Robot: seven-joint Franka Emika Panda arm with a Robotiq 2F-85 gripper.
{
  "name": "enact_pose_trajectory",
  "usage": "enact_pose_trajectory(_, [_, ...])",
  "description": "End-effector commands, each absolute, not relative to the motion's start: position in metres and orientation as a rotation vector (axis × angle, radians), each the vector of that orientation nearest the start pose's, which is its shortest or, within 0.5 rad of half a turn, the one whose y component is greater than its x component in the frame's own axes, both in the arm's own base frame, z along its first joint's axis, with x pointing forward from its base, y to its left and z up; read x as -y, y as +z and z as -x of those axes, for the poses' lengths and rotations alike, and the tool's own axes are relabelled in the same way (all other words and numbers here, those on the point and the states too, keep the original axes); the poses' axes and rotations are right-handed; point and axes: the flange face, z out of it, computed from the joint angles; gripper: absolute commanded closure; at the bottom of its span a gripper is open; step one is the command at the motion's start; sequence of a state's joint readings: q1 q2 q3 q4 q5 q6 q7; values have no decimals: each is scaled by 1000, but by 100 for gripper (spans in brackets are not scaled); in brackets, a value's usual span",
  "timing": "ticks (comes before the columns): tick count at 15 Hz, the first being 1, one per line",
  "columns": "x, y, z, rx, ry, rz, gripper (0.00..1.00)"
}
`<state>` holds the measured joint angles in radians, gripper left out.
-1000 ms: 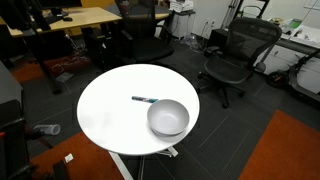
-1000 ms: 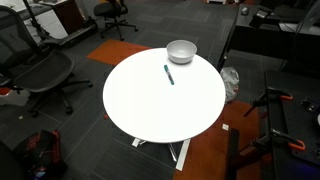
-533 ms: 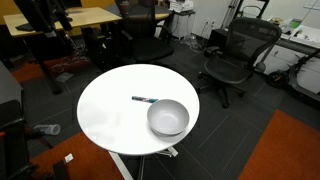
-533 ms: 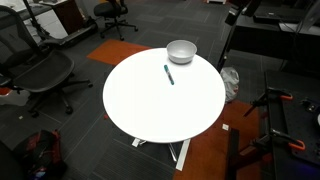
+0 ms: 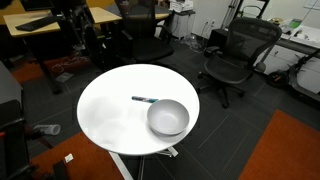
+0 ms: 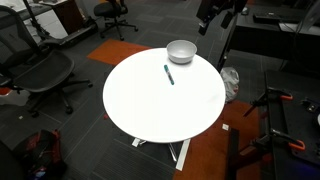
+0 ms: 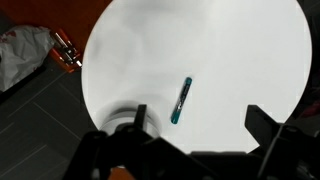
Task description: Put the marker in the bowl
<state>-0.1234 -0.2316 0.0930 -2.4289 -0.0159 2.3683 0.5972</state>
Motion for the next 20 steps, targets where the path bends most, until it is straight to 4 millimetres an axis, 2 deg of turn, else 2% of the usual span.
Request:
enact_pose_trajectory(1, [36, 383, -507, -993, -256, 2961, 0])
enact_pose_trajectory(6, [69, 340, -551, -1062, -226, 2935, 0])
enact_pose_trajectory(11, [87, 307, -592, -1157, -162, 2923, 0])
enact_pose_trajectory(13, [89, 297, -606, -1173, -140, 2914, 0])
enact_pose_trajectory(16, [80, 284, -623, -1187, -99, 2893, 0])
enact_pose_trajectory(20, [70, 267, -633, -1191, -17, 2880, 0])
